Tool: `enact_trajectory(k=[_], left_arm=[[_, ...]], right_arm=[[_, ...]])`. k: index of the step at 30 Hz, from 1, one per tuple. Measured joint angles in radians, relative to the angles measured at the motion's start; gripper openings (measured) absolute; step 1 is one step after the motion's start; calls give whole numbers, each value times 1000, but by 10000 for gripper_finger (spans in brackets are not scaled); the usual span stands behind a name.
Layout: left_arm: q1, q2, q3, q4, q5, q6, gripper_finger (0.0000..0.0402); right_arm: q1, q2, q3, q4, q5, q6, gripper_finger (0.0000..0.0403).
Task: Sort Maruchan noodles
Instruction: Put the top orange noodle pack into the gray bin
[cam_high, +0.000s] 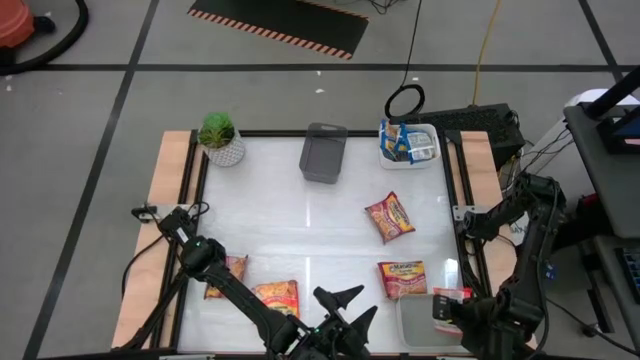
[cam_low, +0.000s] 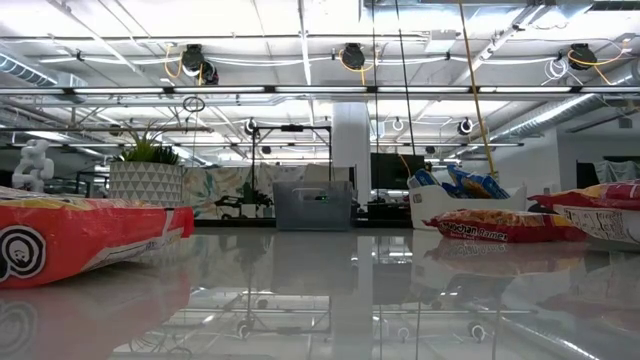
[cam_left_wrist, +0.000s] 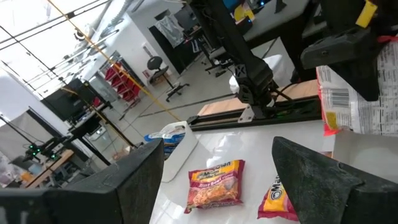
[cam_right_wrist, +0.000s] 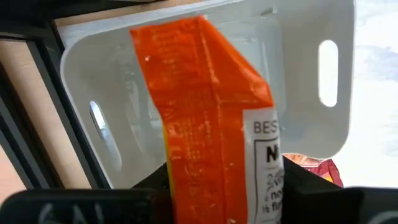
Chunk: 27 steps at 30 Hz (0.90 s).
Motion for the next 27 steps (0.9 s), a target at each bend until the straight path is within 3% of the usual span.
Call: enact_trajectory(k=[13, 20, 27], left_arm=[[14, 0, 0, 0, 48, -14, 301], [14, 0, 0, -2, 53, -14, 301], [14, 0, 0, -6, 54, -17, 301]], right_arm=[[-95, 21, -25, 121, -197, -119, 109], [-103, 57, -43, 147, -215, -139, 109], [-94, 64, -45, 153, -169, -102, 115]])
